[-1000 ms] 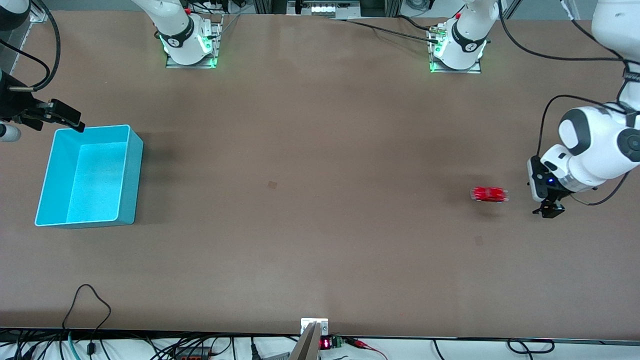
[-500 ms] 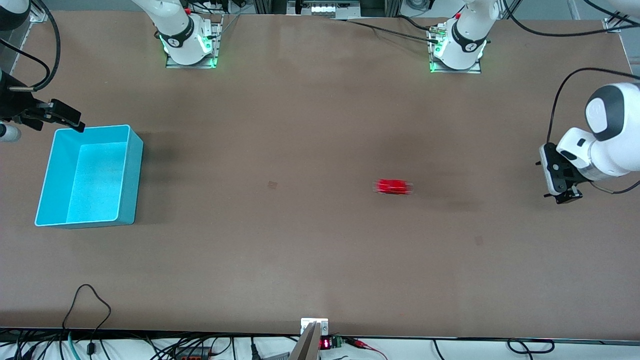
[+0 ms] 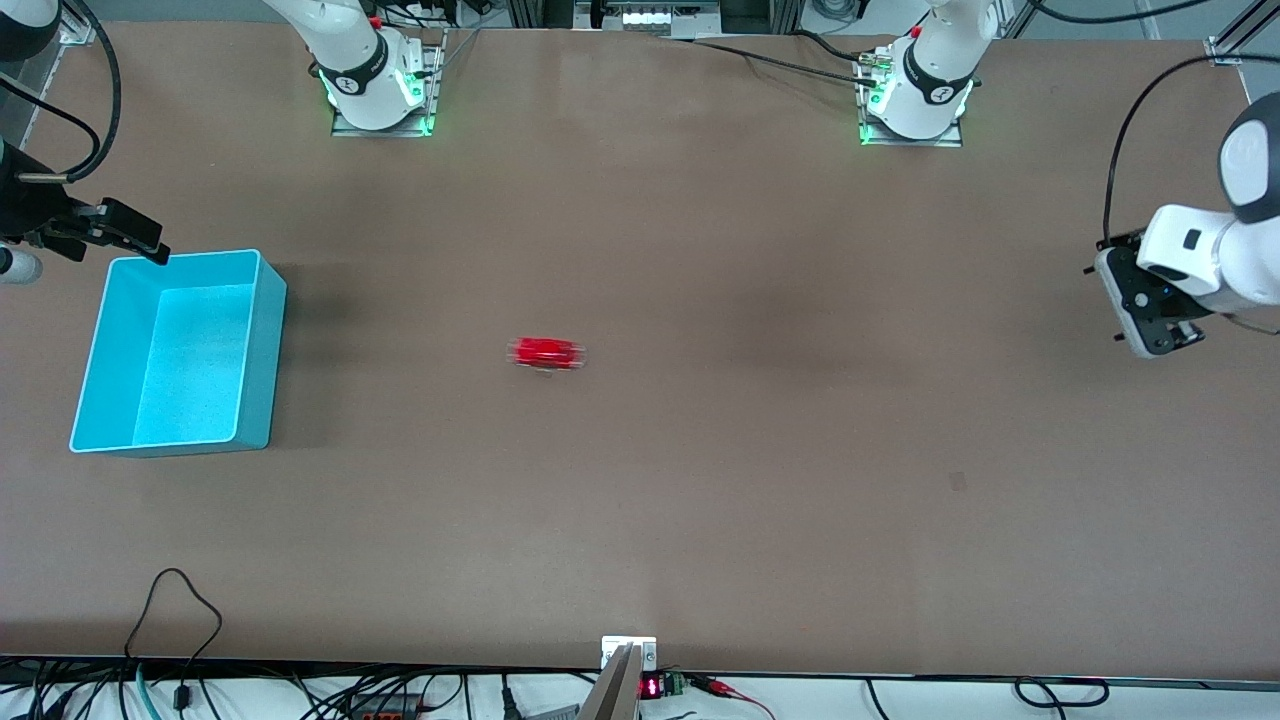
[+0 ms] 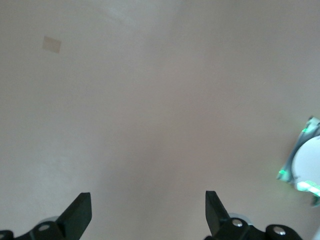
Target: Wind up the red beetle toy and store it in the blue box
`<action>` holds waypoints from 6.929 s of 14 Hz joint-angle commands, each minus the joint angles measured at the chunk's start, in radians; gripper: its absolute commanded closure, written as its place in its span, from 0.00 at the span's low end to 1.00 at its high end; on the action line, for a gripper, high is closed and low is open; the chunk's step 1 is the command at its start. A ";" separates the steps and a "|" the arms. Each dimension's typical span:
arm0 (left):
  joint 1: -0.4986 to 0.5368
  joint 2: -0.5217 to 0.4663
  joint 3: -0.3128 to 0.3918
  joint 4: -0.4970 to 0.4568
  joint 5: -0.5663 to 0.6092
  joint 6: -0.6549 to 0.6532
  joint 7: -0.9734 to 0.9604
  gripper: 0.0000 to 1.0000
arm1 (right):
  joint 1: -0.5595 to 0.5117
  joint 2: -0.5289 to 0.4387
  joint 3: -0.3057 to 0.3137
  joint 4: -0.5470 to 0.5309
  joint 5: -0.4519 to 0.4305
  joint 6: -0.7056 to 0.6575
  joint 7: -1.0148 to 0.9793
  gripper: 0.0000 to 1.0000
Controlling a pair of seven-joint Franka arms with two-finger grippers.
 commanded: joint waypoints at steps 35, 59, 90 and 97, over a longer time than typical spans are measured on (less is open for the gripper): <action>-0.391 -0.176 0.283 0.027 -0.117 -0.043 -1.189 0.00 | 0.056 0.003 0.011 0.027 0.004 0.097 -0.006 0.00; -0.408 -0.159 0.265 0.071 -0.120 -0.065 -1.191 0.00 | 0.058 0.331 0.002 0.001 0.012 0.110 -0.415 0.00; -0.393 -0.182 0.242 0.059 -0.109 -0.075 -1.197 0.00 | 0.042 0.343 0.012 -0.546 0.015 0.836 -1.399 0.86; -0.393 -0.179 0.242 0.064 -0.109 -0.075 -1.197 0.00 | 0.030 0.333 0.028 -0.080 0.066 0.382 -1.287 0.86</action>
